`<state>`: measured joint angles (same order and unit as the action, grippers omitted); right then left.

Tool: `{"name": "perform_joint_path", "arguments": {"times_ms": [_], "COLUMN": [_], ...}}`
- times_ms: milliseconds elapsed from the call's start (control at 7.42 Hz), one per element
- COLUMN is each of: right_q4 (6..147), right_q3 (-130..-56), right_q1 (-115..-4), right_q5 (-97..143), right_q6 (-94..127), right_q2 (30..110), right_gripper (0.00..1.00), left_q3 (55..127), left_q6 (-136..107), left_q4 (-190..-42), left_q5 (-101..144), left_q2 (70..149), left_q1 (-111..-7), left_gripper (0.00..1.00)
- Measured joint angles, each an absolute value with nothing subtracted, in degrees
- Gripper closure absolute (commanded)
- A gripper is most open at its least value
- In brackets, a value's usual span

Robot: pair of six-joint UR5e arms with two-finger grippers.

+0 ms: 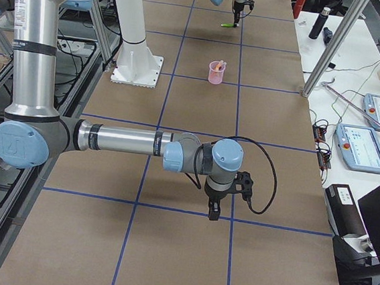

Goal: Collect pens into pen holder
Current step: 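Lift the green pen with the left gripper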

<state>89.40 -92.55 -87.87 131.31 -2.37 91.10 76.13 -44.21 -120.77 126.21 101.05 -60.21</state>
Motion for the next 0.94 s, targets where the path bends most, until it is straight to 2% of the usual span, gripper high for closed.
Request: {"name": "perform_joint_path", "arguments": {"times_ms": [135,673,943], "right_q4": [89.4,89.5,89.6], "right_q3": [-92.5,-92.5,-92.5], "right_q1": [-87.9,-87.9,-87.9], "right_q5": [131.3,131.3,131.3], "right_q6": [-2.4,-2.4,-2.4], "right_q2": [91.1,90.9,90.8], "right_gripper": [0.00,0.00,0.00], "left_q3": [75.9,76.9,82.6], "left_q6": [-44.2,-44.1,-43.7], "left_q4": [-120.8,-120.7,-120.9], "left_q5": [126.2,126.2,126.3], "left_q2": [101.4,101.7,101.9], "left_q1": [-60.2,-60.5,-61.4], "left_gripper": [1.00,1.00,1.00]}}
